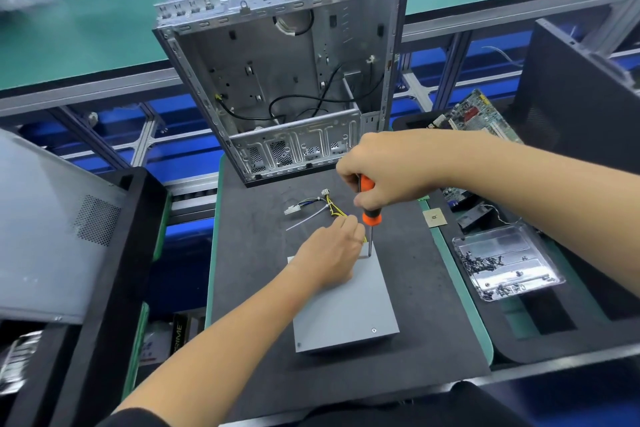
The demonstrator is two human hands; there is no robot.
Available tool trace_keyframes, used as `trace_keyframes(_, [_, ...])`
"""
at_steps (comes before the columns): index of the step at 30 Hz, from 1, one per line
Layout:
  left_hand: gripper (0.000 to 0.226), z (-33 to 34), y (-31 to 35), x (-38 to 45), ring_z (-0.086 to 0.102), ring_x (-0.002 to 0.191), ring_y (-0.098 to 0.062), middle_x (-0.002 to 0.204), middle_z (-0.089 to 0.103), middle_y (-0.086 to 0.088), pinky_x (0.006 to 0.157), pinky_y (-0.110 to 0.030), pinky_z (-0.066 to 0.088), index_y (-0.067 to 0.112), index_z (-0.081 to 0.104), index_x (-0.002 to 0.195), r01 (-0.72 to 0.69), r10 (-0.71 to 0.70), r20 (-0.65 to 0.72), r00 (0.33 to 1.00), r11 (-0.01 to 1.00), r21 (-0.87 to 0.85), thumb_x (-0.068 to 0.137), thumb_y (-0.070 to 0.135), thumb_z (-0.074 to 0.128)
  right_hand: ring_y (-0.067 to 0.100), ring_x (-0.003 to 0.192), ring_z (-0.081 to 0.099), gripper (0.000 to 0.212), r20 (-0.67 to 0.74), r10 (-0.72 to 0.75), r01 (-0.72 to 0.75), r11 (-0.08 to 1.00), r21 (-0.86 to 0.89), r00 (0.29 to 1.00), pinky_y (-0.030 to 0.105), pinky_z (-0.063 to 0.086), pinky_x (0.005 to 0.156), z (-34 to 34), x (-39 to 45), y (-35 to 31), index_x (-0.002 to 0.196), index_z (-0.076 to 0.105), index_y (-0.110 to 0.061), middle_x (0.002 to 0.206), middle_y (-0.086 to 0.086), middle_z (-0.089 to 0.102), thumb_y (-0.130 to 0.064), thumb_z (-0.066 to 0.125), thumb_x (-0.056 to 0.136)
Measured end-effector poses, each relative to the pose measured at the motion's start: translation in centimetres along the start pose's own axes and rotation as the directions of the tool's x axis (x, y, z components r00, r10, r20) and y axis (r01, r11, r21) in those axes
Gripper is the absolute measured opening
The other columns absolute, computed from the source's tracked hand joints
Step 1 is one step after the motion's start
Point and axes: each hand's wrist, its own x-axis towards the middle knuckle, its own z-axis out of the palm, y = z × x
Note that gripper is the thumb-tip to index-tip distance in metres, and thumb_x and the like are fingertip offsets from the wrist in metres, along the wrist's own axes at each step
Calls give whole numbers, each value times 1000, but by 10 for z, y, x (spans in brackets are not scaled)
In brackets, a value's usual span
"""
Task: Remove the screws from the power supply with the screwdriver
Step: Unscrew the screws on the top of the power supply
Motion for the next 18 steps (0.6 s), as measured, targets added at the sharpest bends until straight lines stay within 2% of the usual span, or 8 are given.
trace_keyframes(6, [31, -3, 1, 1, 49, 87, -23, 104, 49, -9, 39, -27, 9, 7, 51, 104, -53, 53, 3, 999, 993, 109, 74, 8, 46, 1, 63, 42, 17, 13, -4, 4, 1000, -3, 1000, 23, 28, 49, -1, 1, 2, 78, 52, -22, 66, -13, 47, -34, 64, 83])
trace_keyframes(10, [21, -18, 3, -4, 52, 60, -9, 76, 58, 7, 36, -24, -1, 24, 63, 74, -37, 20, 72, 997, 969, 246, 54, 24, 64, 2, 62, 42, 17, 11, -6, 6, 1000, -1, 1000, 22, 26, 49, 0, 0, 2, 79, 53, -20, 66, -13, 47, -33, 63, 84])
trace_keyframes(11, [18, -18, 4, -4, 51, 58, -8, 73, 57, 9, 35, -24, 3, 25, 63, 72, -31, 17, 52, 998, 962, 270, 54, 25, 64, 2, 63, 42, 17, 13, -7, 7, 1000, -1, 1000, 23, 26, 49, -1, 0, 2, 79, 54, -20, 66, -12, 47, -33, 63, 84])
trace_keyframes(13, [13, -8, 2, -1, 53, 65, -9, 80, 56, 8, 38, -24, 20, 24, 61, 81, -35, 41, -17, 999, 960, 277, 69, 22, 58, 2, 63, 43, 17, 17, -3, 3, 1000, 5, 1000, 24, 28, 49, -1, -1, 2, 79, 53, -20, 66, -12, 48, -33, 63, 84])
trace_keyframes(14, [14, -5, -1, 3, 55, 74, -14, 89, 56, 4, 45, -26, 28, 20, 58, 90, -12, 19, -32, 999, 979, 203, 79, 16, 50, 2, 63, 43, 17, 17, 0, 0, 1000, 9, 1000, 24, 28, 49, -1, -1, 2, 79, 53, -21, 66, -12, 47, -33, 63, 84])
trace_keyframes(16, [20, -5, -17, 8, 56, 90, -24, 101, 54, -6, 61, -32, 41, 11, 55, 102, 83, -85, -13, 996, 992, -96, 90, 6, 41, 2, 62, 43, 17, 18, 4, -5, 1000, 12, 1000, 25, 27, 48, -1, -1, 3, 77, 51, -24, 66, -12, 46, -34, 63, 84])
trace_keyframes(18, [14, -13, -40, 7, 58, 85, -28, 88, 57, -7, 69, -37, 46, 7, 61, 97, 215, -260, -49, 964, 877, -430, 89, 4, 49, 1, 61, 42, 19, 18, 0, 0, 1000, 5, 1000, 25, 26, 48, -1, 0, 3, 75, 48, -26, 66, -12, 46, -35, 63, 83])
